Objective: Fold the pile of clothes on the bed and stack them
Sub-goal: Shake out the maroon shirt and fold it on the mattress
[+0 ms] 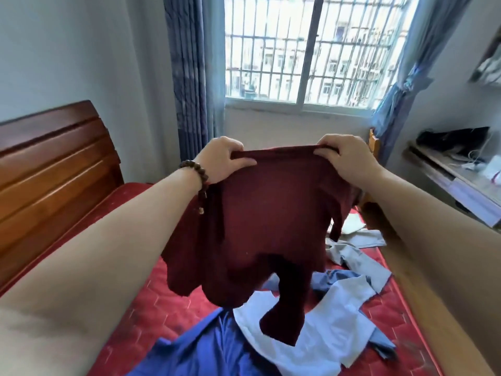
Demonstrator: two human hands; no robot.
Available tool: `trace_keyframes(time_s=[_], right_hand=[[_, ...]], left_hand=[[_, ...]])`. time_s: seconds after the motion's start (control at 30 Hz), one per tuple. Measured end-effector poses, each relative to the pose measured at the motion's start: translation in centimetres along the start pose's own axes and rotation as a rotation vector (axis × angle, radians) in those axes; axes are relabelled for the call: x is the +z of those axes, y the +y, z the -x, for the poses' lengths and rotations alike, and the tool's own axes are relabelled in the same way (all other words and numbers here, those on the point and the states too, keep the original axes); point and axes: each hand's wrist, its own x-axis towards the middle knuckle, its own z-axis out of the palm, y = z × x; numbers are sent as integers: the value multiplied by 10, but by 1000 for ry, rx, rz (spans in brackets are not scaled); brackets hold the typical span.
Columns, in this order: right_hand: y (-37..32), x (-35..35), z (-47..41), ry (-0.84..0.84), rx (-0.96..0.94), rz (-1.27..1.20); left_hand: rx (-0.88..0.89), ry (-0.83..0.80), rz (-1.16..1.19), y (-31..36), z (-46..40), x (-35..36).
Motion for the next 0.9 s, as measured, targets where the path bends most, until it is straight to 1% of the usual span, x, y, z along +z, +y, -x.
trace_keyframes(time_s=[0.1, 0.17, 0.23, 0.3, 0.43, 0.5, 0.57, 0.63, 0.7, 0.77, 0.8, 0.83, 0.9], right_hand=[[8, 2, -2, -144, -3, 125], [13, 4, -3, -193, 22, 172], [14, 3, -5, -162, 47, 182], [16, 0, -8, -133, 79, 200], [25, 3, -11, -180, 143, 245], [23, 7, -11, -161, 145, 212], [10, 9, -18, -109, 98, 122], [-11, 10, -30, -77, 6, 19], [-35, 12, -43, -85, -89, -67], [-58, 14, -50, -107, -147, -138], [-66, 14, -52, -114, -159, -170], [-70, 14, -52, -114, -165, -203], [-69, 13, -49, -85, -111, -325]], left_hand=[[11, 42, 10, 1, -10, -22], [26, 19, -63, 4, -13, -33], [39, -7, -141, 3, -12, -43], [31, -5, -166, -3, -11, -52], [-20, 106, -108, -18, -8, -67], [-35, 136, -133, -28, -6, -68], [-73, 112, -157, -33, -4, -60], [-144, 24, -58, -20, -2, -41], [-182, -104, 204, 6, -4, -16], [-202, -187, 452, 32, -11, 10], [-206, -195, 493, 42, -15, 21], [-214, -167, 476, 51, -19, 27], [-243, -62, 474, 58, -25, 32]])
